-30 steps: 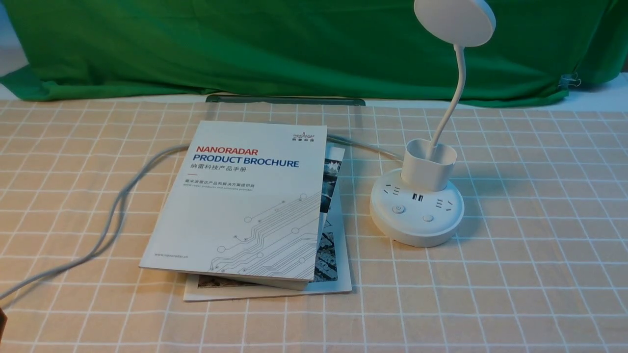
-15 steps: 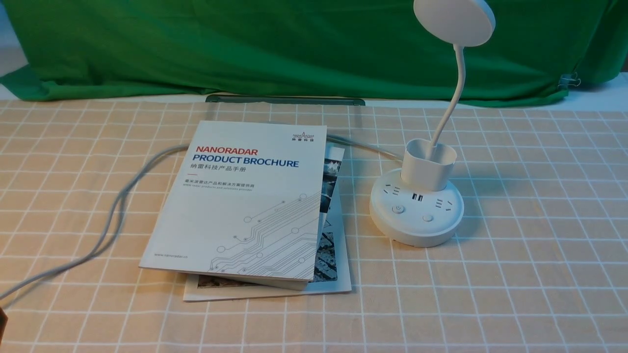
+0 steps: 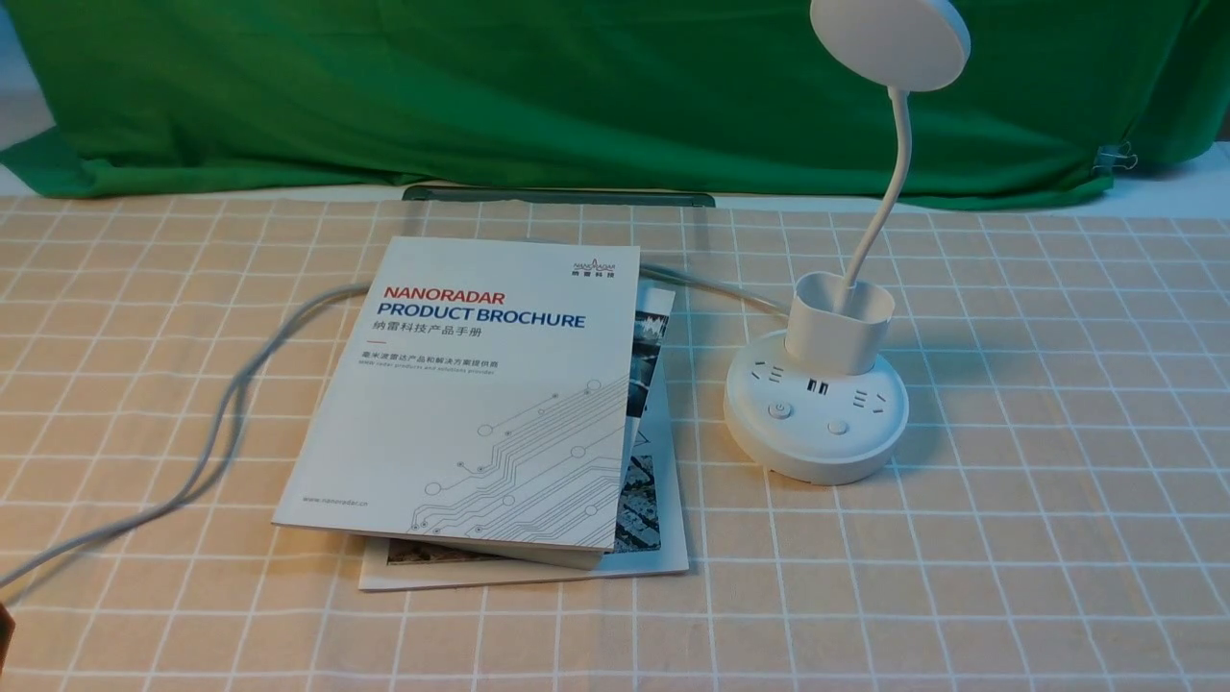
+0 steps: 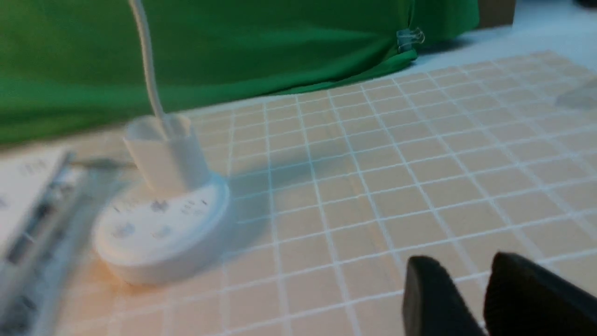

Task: Turn on the table lamp on the light coffee tablecloth with your hand.
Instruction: 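Press the button on the base of the white desk lamp with the right gripper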

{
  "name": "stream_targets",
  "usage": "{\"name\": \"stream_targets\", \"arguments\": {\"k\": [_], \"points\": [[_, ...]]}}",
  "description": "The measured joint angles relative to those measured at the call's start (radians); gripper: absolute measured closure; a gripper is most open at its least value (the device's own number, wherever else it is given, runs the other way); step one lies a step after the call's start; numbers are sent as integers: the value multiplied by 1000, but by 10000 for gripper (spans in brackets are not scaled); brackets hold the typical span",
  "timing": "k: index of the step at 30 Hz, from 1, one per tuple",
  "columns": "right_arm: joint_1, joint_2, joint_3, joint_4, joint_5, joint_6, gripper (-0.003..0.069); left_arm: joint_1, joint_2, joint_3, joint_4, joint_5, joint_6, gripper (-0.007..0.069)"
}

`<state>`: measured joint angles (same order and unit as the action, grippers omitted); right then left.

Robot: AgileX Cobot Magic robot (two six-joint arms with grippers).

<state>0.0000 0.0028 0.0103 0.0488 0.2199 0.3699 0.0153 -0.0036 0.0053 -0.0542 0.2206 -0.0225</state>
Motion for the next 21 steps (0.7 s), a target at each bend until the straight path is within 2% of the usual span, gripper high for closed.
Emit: {"name": "stream_targets", "arguments": {"k": [2, 3, 6, 11, 15, 20, 21], "points": [[0, 0, 0, 77, -5, 178, 421, 0, 0, 0, 0, 0, 0, 603], [0, 0, 0, 98, -6, 223, 421, 0, 0, 0, 0, 0, 0, 603], [0, 0, 0, 151, -6, 518, 421, 0, 0, 0, 0, 0, 0, 603], [0, 0, 0, 159, -5, 520, 421, 0, 0, 0, 0, 0, 0, 603], [0, 0, 0, 161, -6, 428, 421, 0, 0, 0, 0, 0, 0, 603], [0, -1, -4, 166, -25, 245, 447, 0, 0, 0, 0, 0, 0, 603], [0, -1, -5, 166, -25, 245, 450, 0, 0, 0, 0, 0, 0, 603]]}}
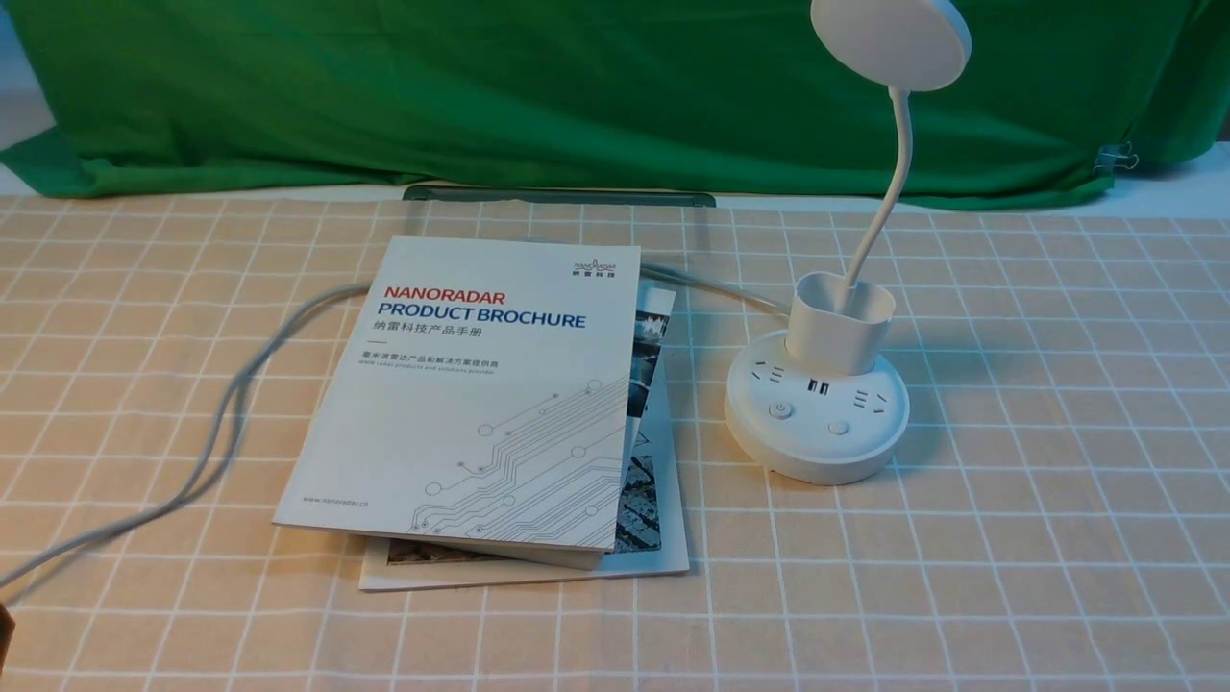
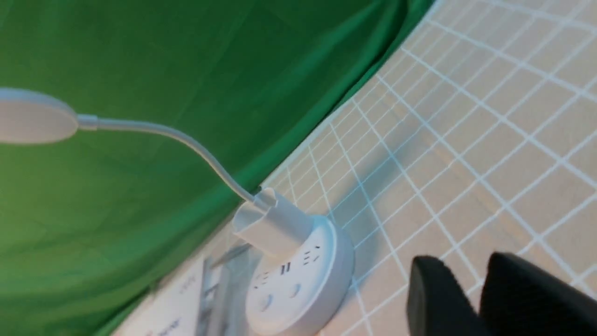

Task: Turn on the table lamp on the light coffee tablecloth with your hand.
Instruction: 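Press the button on the base of the white desk lamp with the right gripper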

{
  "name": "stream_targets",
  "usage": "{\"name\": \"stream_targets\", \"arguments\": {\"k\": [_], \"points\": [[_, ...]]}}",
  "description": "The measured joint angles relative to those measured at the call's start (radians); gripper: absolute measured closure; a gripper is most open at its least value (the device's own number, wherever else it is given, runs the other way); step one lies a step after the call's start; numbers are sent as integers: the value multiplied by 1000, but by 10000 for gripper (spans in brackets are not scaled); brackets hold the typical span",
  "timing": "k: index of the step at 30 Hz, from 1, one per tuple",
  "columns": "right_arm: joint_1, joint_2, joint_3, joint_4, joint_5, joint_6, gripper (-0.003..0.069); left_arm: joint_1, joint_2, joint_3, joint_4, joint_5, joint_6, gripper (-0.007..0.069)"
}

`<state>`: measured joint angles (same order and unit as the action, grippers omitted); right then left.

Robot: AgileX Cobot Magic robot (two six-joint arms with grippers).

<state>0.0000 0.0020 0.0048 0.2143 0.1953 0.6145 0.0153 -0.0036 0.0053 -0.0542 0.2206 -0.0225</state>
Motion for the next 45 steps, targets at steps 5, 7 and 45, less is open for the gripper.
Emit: {"name": "stream_targets", "arguments": {"k": [5, 7, 45], "points": [[0, 89, -170, 1, 44, -318, 617, 0, 0, 0, 0, 0, 0, 603], [0, 196, -285, 1, 82, -489, 629, 0, 0, 0, 0, 0, 0, 603], [460, 1889, -1409, -306, 663, -800, 629, 0, 0, 0, 0, 0, 0, 603]]}}
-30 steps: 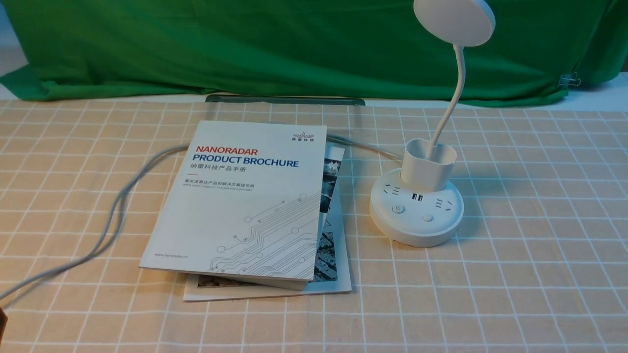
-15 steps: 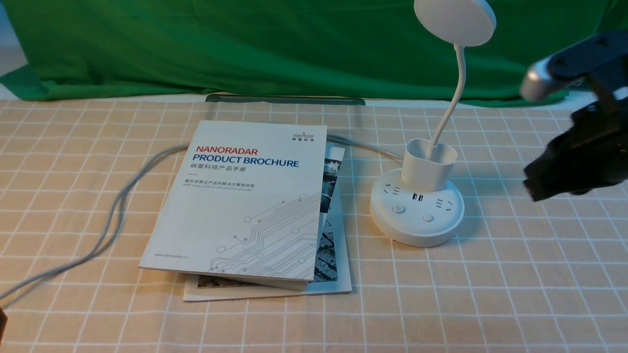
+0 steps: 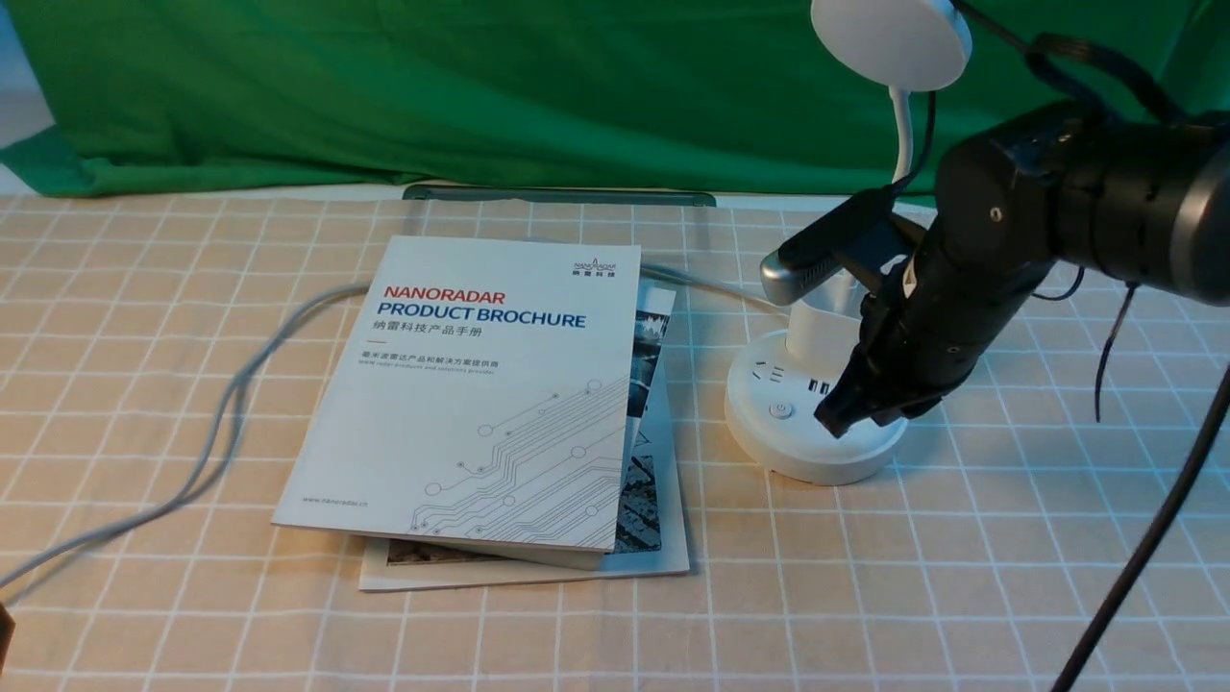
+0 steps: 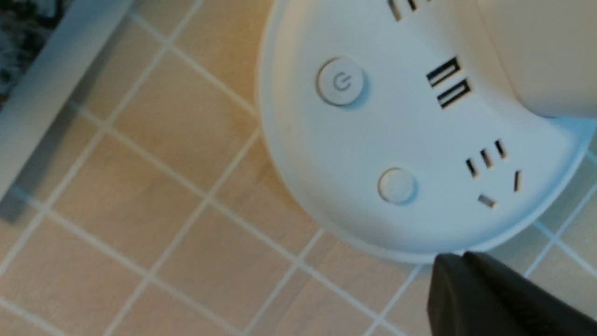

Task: Turn on the table lamp on the light coffee tablecloth with your hand.
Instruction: 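Press the button on the base of the white desk lamp with the right gripper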

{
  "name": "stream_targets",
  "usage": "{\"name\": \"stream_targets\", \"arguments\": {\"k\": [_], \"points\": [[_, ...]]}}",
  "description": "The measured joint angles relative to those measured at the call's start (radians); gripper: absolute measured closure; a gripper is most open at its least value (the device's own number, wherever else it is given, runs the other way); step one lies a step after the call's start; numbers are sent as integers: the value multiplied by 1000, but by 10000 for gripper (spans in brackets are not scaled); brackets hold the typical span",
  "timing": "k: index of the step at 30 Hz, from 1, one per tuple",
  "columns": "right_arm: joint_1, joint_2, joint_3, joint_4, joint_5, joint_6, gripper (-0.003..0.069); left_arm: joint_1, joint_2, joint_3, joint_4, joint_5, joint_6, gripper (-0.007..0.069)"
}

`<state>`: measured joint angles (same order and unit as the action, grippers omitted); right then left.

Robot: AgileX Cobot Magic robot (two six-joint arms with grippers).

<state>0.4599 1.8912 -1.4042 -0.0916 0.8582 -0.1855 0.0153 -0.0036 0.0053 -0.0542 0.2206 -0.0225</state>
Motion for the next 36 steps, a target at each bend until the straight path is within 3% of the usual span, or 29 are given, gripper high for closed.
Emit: {"name": "stream_targets", "arguments": {"k": [36], "points": [[0, 98, -23, -5, -95, 59, 629, 0, 0, 0, 0, 0, 0, 603]]}}
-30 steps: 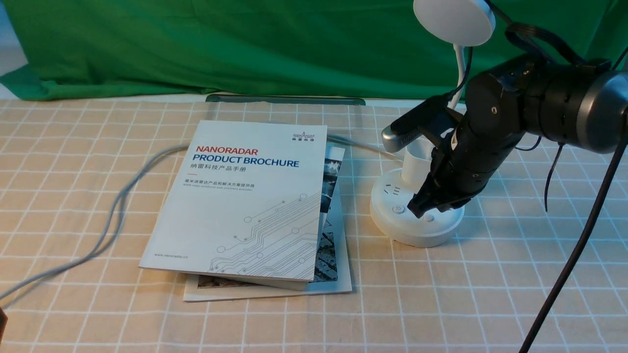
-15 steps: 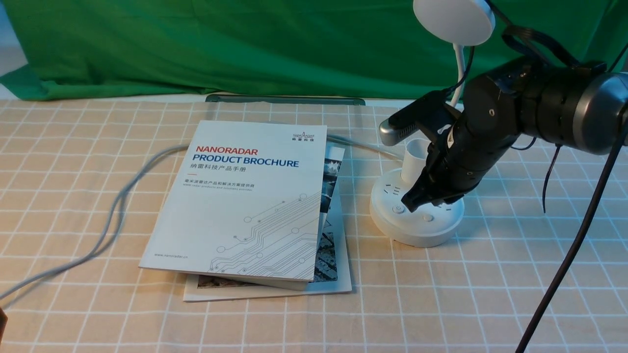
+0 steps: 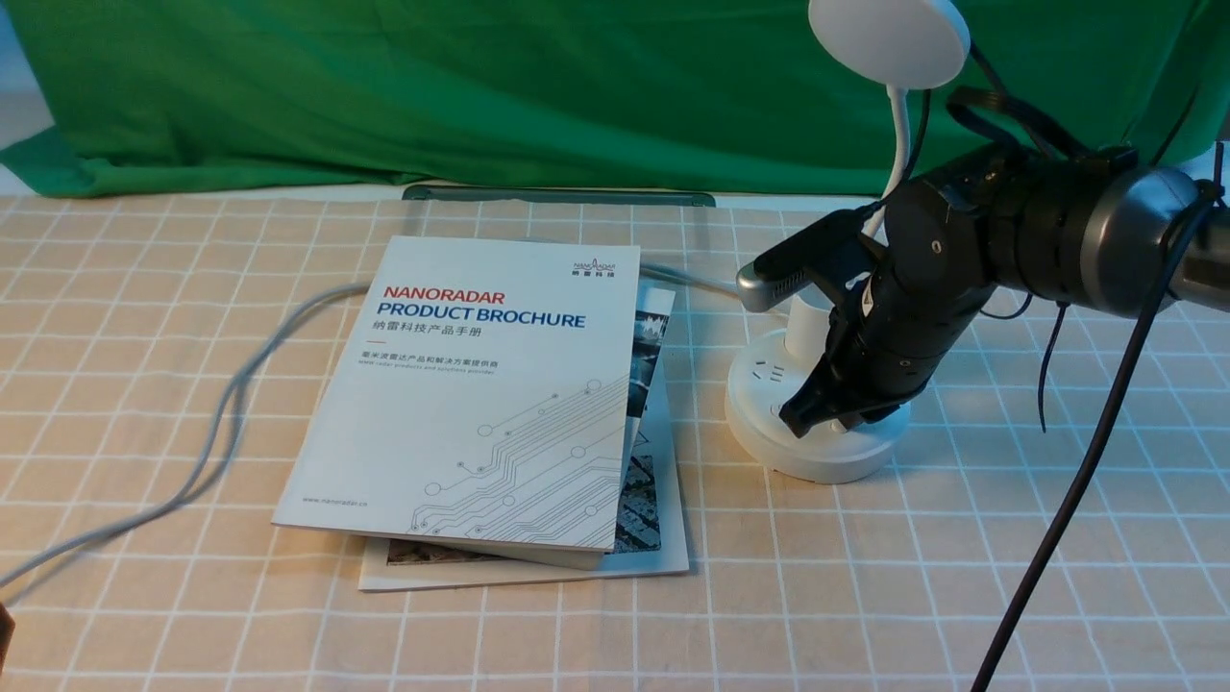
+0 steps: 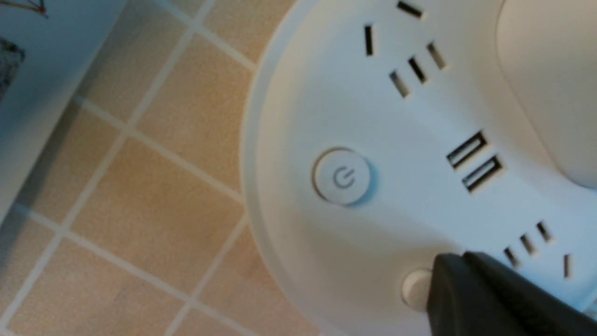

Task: Turn on the table lamp on the light coffee tablecloth with your hand.
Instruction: 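Press the button on the base of the white desk lamp with the right gripper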

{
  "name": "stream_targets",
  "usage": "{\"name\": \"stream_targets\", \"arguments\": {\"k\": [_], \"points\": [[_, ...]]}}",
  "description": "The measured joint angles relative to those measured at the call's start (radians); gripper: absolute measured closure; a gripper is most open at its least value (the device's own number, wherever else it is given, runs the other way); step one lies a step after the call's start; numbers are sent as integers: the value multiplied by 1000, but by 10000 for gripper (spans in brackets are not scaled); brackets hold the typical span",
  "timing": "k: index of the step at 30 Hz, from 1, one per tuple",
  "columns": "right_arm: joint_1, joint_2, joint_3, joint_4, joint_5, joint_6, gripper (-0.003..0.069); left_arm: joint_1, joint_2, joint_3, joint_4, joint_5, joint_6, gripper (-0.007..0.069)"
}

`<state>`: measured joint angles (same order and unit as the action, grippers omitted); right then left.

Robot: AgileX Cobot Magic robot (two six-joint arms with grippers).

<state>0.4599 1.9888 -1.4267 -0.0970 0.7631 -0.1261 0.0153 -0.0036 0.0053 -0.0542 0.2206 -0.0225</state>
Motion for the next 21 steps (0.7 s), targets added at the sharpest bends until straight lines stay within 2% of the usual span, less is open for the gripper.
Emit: {"name": "stream_targets", "arguments": {"k": [21], "points": [[0, 25, -18, -6, 40, 6, 629, 0, 0, 0, 1, 0, 0, 603]]}}
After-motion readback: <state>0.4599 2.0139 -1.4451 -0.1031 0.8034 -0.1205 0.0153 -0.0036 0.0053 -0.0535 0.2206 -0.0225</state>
